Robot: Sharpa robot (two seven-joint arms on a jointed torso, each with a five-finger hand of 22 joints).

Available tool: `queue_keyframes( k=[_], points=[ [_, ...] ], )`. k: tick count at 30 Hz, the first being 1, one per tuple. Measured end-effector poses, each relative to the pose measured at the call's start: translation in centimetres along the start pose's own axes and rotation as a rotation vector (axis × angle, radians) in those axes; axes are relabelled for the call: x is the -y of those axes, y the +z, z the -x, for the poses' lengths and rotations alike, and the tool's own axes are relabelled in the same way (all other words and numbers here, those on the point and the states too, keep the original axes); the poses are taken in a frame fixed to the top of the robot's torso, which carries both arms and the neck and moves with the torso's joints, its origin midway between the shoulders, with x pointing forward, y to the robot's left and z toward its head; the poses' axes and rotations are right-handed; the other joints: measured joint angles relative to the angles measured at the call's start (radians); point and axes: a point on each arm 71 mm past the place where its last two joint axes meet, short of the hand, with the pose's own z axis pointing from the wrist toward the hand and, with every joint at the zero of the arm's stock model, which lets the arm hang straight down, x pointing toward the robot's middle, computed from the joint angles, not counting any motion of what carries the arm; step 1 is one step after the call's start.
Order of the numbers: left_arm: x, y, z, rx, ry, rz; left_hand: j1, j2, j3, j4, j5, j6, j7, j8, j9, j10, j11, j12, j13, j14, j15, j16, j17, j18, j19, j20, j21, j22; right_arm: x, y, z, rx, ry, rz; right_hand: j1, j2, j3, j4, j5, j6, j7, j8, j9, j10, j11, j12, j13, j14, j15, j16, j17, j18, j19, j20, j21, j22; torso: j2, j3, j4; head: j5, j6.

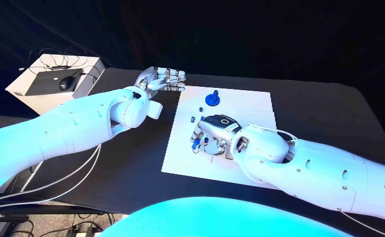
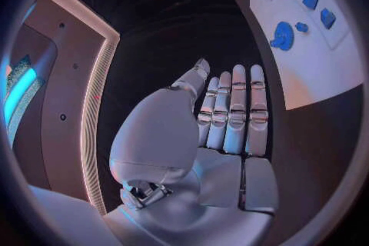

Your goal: Assemble the parts on the task board

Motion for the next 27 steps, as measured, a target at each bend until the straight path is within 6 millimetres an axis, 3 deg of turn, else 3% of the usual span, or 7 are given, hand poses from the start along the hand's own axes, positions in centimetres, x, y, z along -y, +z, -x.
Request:
queue_keyframes(
  k=[16, 27],
  points=[
    [0.0, 0.0, 0.0, 0.0, -0.001, 0.001, 0.0, 0.0, 0.0, 0.0, 0.0, 0.0, 0.0, 0.0, 0.0, 0.0, 0.0, 0.0, 0.0, 0.0, 0.0, 0.0, 0.0, 0.0, 0.0, 0.0, 0.0, 0.0, 0.1, 0.0, -0.4, -0.01, -0.028, -0.004, 0.0, 0.0, 0.001, -0.004, 0.0, -0.002, 0.001, -0.001, 0.0, 0.0, 0.0, 0.004, 0.0, 0.0, 0.0, 0.0, 0.0, 0.0, 0.0, 0.0, -0.004, 0.003, 0.0, 0.0003, -0.001, -0.003, 0.0],
    [0.0, 0.1, 0.0, 0.0, -0.001, 0.001, 0.0, 0.0, 0.0, 0.0, 0.0, 0.0, 0.0, 0.0, 0.0, 0.0, 0.0, 0.0, 0.0, 0.0, 0.0, 0.0, 0.0, 0.0, 0.0, 0.0, 0.0, 0.0, 0.2, 0.2, -1.0, -0.021, -0.027, -0.009, -0.003, 0.003, 0.0, -0.005, -0.001, -0.002, 0.0, -0.004, 0.0, 0.0, 0.0, 0.002, 0.0, 0.0, 0.0, 0.0, 0.0, 0.0, 0.0, 0.0, -0.004, 0.008, 0.0, 0.0003, -0.0003, 0.002, 0.0]
  ],
)
